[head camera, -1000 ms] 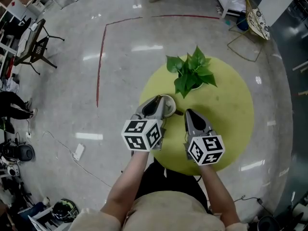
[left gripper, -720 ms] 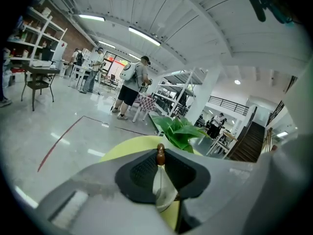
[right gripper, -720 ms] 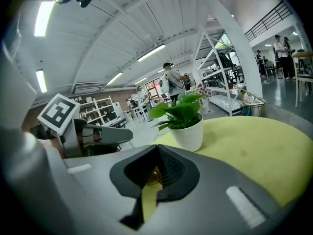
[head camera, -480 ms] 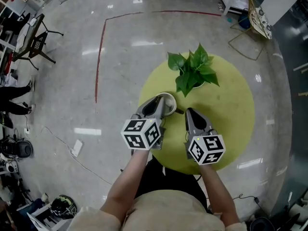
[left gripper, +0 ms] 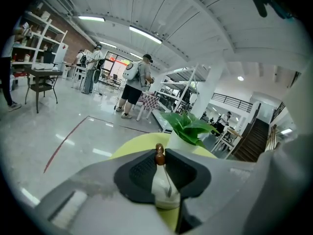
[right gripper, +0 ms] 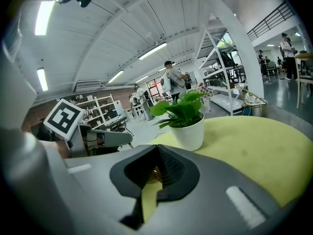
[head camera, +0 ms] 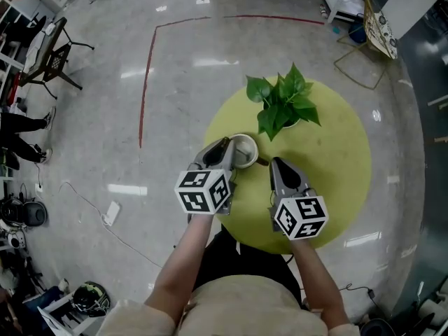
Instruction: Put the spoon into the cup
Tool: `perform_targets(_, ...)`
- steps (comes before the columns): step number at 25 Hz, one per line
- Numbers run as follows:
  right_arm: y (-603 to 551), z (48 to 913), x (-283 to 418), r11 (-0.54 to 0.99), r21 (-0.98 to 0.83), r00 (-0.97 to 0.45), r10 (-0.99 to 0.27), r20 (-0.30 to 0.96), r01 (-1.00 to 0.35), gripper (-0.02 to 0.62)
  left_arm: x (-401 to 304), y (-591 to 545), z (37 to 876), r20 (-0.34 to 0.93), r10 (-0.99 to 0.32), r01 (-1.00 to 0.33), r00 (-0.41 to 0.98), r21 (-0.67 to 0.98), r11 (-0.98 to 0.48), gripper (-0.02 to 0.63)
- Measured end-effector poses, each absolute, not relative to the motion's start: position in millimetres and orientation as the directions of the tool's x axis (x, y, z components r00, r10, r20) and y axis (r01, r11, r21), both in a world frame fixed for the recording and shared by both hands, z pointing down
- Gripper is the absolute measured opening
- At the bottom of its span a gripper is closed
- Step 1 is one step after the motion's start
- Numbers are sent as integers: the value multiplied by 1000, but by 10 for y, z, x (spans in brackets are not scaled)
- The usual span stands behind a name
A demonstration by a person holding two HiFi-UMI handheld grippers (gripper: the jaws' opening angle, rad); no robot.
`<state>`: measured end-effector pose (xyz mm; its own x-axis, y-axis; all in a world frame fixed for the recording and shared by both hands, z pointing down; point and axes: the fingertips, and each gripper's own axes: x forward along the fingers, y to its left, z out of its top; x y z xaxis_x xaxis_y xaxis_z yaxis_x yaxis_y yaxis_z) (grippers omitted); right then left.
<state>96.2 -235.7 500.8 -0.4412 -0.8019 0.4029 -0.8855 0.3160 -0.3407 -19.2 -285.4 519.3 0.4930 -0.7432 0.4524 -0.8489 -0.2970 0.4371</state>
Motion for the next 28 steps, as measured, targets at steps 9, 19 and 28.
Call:
perform_targets(9,-2347,5015,958,320,-339,-444,-800,404,-885,2,-288,-2850,5307,483,-734,-864,477,411,-291,80)
perform_targets(19,-2337,5004,971,318,-338,-441,-802,403,-886,2,-352,-2865,5387,499,-731,-870,465,412,-272,100)
perform_targets(28,-2339,5005,960,315,-340,-440,-802,403,-886,2,-414,-2864,5456,507,-728,-865,461,440,-241,101)
